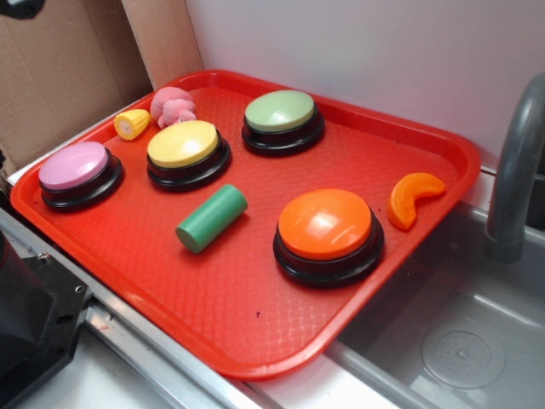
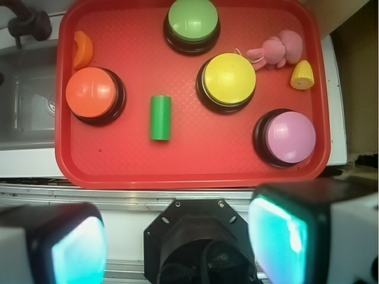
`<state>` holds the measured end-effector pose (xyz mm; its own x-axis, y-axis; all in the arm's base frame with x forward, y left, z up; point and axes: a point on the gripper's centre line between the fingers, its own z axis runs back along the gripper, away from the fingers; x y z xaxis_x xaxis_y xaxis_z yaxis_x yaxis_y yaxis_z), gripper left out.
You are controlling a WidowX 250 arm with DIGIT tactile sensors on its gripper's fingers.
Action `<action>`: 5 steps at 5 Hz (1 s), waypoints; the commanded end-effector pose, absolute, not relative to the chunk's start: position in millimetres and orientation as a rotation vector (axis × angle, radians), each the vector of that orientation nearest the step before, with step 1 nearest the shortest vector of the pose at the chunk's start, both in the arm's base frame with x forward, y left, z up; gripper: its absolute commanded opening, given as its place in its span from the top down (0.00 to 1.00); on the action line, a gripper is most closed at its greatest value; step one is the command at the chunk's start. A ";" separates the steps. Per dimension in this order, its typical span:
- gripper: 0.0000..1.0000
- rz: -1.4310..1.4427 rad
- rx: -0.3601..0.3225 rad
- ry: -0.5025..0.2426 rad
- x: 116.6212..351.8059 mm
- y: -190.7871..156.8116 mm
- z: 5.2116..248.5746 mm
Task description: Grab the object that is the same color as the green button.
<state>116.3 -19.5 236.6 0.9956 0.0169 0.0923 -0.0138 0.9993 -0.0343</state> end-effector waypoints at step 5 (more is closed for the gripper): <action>0.00 0.176 0.023 -0.098 189.5 -28.8 123.8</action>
<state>187.1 -30.6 116.4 0.9817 0.1755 0.0745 -0.1775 0.9839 0.0203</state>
